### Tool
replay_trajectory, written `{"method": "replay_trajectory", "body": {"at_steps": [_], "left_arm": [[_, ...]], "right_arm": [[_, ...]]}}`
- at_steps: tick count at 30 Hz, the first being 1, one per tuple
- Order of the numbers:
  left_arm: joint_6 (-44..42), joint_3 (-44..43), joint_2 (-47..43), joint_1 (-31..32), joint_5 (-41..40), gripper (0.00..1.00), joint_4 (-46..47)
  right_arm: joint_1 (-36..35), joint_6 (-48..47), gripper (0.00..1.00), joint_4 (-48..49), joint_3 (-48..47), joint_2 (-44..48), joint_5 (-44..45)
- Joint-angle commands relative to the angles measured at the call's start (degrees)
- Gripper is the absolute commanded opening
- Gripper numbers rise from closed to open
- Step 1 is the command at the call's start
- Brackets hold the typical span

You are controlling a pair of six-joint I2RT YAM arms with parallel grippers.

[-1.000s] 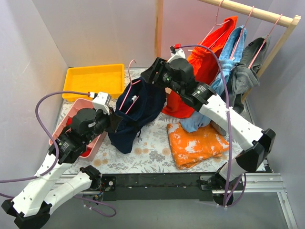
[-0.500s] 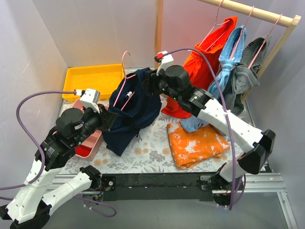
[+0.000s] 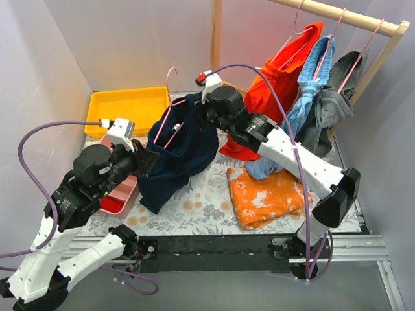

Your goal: Place the shorts on the hanger

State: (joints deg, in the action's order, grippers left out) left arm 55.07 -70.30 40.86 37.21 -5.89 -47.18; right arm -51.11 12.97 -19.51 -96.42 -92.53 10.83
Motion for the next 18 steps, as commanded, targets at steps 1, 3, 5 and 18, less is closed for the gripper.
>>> {"method": "replay_trajectory", "body": {"at_steps": [1,3,5,18], "left_arm": [[-1.01,-3.26,-0.43,-0.21,0.88,0.00,2.53],[-1.10,-2.91,-0.43,-0.21,0.71,0.00,2.44],[-1.45,-2.73,-0.26,-0.21,0.53,0.00,2.18],[-3.30,-7.04,2.55,-0.21,1.85,0.00,6.13]], "right_arm": [[-0.04,-1.63,0.01,-6.03,-10.87,-2.21,6.10],[0.05,-2.33,0.01,-10.35,-20.35,-4.23,10.68],[0.14,-3.56,0.01,-15.81,-29.30,-6.51,16.40],[1.63,-5.59,0.40,-19.00,-27.95,-6.44,17.39]]}}
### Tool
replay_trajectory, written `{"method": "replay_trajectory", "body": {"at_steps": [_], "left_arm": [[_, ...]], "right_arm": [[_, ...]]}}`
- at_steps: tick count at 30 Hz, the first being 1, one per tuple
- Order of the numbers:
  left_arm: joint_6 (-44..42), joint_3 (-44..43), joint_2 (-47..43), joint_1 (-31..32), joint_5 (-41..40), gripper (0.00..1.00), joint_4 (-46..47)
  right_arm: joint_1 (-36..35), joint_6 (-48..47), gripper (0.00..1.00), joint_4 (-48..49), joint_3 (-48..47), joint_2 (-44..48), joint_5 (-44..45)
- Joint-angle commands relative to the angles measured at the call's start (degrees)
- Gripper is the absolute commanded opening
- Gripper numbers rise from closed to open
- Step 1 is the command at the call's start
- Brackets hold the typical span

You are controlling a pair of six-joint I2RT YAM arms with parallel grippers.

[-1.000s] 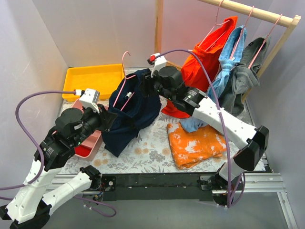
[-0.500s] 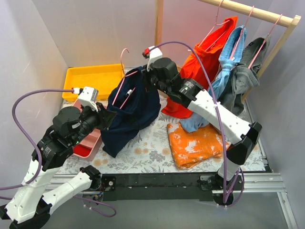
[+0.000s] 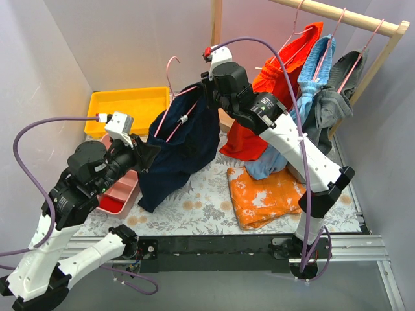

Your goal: Place the shorts on the hanger

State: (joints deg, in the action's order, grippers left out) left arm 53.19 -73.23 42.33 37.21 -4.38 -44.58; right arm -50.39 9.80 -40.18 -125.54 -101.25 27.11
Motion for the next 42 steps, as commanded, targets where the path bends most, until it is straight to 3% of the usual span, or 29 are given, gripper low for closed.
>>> {"method": "replay_trajectory", "body": {"at_steps": [1,4,6,11,19,32,42], "left_arm": [[-0.90,-4.46,1.70,-0.21,-0.27,0.00,4.49],[-0.37,-5.95,3.81,-0.21,-0.80,0.00,7.04],[-0.37,-7.09,6.01,-0.21,-0.72,0.00,8.18],[-1.77,-9.64,10.49,-0.21,-0.62,0.00,13.37],[-6.25,-18.07,20.67,-0.21,-2.91,0.00,20.23],[-11.71,-28.80,37.12,-1.17,-0.81,0.00,27.87],[-9.25,-40.84,50.13,-7.24,11.58,0.00,32.44]], "right_arm": [[1.00,-2.94,0.52,2.04,2.21,3.16,-1.60],[0.73,-3.21,0.64,3.79,7.12,7.81,-7.23],[0.73,-3.47,0.66,5.90,11.26,13.43,-9.00],[0.73,-2.69,0.69,11.00,25.13,27.05,-7.43],[0.73,-1.19,0.69,14.26,37.46,44.36,-2.16],[0.73,0.92,0.69,12.15,51.25,56.86,-5.84],[0.73,2.85,0.69,11.80,61.62,61.35,-11.64]]}}
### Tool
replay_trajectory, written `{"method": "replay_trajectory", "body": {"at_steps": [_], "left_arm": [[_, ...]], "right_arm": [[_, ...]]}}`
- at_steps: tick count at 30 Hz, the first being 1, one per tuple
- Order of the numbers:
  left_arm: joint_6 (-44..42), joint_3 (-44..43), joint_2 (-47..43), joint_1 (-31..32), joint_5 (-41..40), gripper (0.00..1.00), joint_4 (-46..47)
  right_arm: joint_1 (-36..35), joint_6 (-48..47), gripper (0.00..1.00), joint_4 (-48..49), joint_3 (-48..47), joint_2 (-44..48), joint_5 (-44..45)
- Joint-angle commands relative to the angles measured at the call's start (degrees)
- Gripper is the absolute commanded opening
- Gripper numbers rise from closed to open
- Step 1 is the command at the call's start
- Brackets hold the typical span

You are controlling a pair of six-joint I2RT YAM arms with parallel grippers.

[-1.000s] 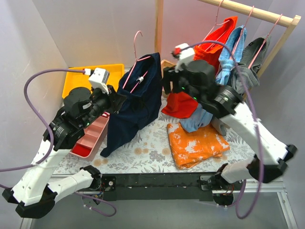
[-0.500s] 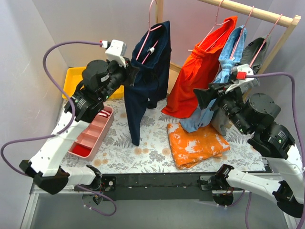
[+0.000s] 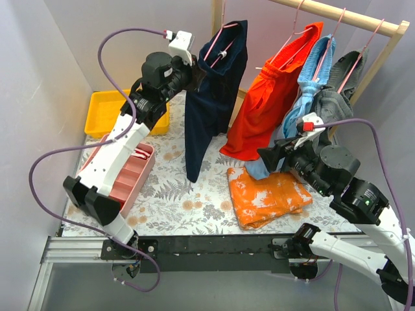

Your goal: Place the shorts on the hanger

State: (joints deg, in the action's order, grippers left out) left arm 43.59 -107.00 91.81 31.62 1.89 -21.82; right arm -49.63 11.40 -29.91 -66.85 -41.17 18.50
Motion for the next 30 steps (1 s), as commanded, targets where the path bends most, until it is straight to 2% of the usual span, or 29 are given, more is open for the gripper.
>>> {"method": "replay_trajectory", "body": {"at_steps": [1,4,8,15,29,30], "left_arm": [[0.44,-8.56,2.30,-1.82,6.27,0.00,10.13],[0.62,-11.20,4.77,-2.08,8.12,0.00,11.54],[0.18,-20.07,11.96,-2.08,9.97,0.00,9.78],[1.67,-25.62,18.39,-2.08,12.69,0.00,11.19],[4.57,-27.03,23.50,-2.08,15.77,0.00,11.45],[4.66,-26.95,23.33,-2.08,15.95,0.08,11.45]], "right_arm": [[-0.12,1.34,0.69,1.44,3.56,1.53,-3.21],[-0.12,1.52,0.69,1.87,6.02,1.97,-3.56],[-0.03,1.61,0.69,1.87,7.35,1.62,-3.91],[-0.03,1.61,0.69,2.32,8.40,1.53,-4.18],[-0.03,2.75,0.69,3.02,9.19,0.83,-4.88],[-0.03,2.75,0.69,2.93,9.19,0.74,-4.79]]}}
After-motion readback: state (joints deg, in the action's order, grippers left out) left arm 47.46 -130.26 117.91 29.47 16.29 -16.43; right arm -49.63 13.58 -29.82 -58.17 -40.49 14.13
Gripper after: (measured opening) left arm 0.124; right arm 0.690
